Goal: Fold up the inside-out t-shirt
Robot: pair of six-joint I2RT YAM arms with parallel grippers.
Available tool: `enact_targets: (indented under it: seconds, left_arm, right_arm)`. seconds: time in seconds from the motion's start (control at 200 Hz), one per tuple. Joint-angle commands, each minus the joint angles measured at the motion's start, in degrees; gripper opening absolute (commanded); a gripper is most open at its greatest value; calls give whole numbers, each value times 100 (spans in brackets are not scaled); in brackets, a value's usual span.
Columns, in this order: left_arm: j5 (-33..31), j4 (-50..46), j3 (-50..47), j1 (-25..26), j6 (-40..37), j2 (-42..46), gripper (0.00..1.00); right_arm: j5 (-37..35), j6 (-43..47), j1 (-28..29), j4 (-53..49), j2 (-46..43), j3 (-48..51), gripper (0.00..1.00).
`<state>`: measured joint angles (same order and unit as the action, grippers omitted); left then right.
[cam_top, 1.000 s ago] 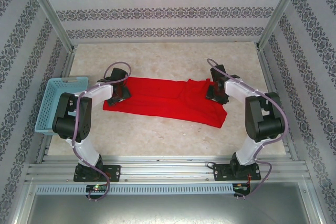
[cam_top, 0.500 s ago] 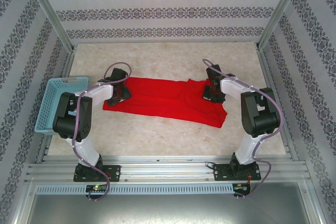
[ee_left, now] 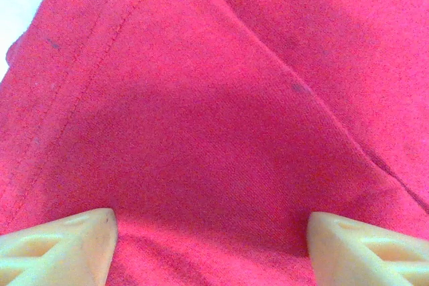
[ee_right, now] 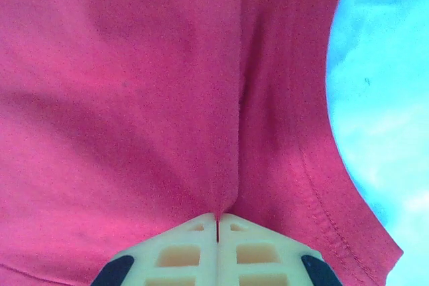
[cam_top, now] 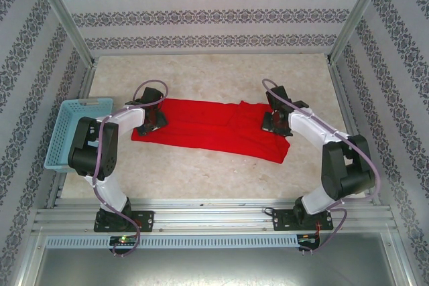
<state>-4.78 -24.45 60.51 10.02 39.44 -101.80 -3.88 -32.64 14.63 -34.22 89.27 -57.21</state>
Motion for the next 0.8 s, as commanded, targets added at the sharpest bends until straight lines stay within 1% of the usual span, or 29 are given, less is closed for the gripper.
enact_targets:
  seconds: [0.0, 0.1, 0.195, 0.355, 0.435, 0.505, 0.545, 0.639, 0.679, 0.744, 0.794]
  left_arm:
    - [-119, -103, -34, -14, -6, -75, 75]
    - [-146, -130, -48, -18, -30, -52, 75]
    - [-159, -122, -70, -24, -40, -35, 75]
    - [-131, -93, -71, -20, 2, -55, 75]
    - [-128, -108, -63, -18, 0, -34, 75]
    - [-129, -135, -45, -20, -31, -24, 75]
    - [-129, -155, -27, -18, -52, -22, 75]
    - [-79, -205, 35, -14, -114, 11, 75]
    - [-76, -247, 68, -10, -123, 40, 75]
    - [-113, -368, 143, 37, -138, 127, 74]
    - [-191, -456, 201, 114, -164, 240, 75]
  right_arm:
    - [-226, -73, -54, -114, 162, 179, 0]
    - [-373, -150, -199, -58, 146, 312, 0]
    - [-295, -141, -308, 62, 58, 420, 0]
    - [-121, -80, -264, 111, 144, 345, 2]
    - [-107, -63, -248, 67, 214, 269, 11]
    - [-164, -18, -255, -32, 177, 177, 28]
    - [-239, 24, -273, -117, 111, 78, 35]
    - [-420, 196, -269, -226, -89, -180, 44]
    - [-386, 268, -263, -218, -120, -295, 47]
    - [-331, 336, -265, -270, -43, -515, 50]
    - [-305, 358, -275, -279, 104, -655, 56]
